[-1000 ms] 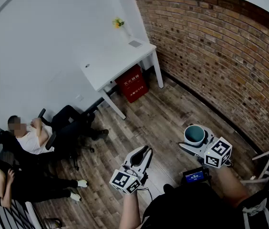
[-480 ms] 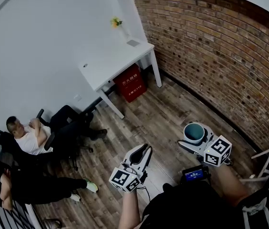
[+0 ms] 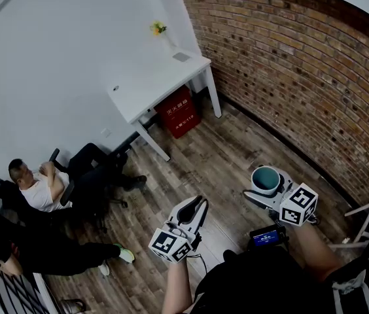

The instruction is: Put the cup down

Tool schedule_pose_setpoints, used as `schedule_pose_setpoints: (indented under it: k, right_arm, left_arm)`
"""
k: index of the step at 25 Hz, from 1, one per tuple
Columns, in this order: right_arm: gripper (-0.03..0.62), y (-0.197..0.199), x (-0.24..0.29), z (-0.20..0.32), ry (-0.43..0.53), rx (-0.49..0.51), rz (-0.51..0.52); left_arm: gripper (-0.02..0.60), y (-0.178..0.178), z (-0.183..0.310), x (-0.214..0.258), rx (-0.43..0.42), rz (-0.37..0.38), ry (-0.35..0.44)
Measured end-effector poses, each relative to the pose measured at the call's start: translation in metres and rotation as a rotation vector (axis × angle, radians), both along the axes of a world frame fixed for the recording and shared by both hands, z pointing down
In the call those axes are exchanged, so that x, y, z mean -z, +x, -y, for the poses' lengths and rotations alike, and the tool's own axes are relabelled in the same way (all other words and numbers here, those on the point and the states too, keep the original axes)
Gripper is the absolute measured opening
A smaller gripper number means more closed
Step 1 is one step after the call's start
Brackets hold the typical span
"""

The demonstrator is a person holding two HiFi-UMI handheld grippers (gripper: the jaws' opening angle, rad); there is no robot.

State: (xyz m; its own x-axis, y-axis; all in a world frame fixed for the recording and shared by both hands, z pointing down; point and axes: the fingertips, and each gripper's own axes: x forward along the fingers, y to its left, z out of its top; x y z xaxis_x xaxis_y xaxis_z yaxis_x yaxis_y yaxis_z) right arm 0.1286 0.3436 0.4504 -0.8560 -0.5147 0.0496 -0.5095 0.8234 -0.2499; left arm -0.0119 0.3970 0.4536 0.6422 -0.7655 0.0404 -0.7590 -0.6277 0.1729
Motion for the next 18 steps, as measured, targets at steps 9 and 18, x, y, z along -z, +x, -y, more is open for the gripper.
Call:
schedule_pose_setpoints:
  k: [9,18]
  right_arm:
    - [0.407,-0.0004,0.0000,0.0043,-0.012,0.019,-0.001]
    - [0.407,0.0025,-0.0030,0.0106,-0.020,0.019,0.001]
  left_arm:
    - [0.075,0.0020,0.0056,0.0010,-0.002,0.002,-0.007]
    - [0.075,0.0054,0.0109,-0.0008,-0.008,0.005,-0.014]
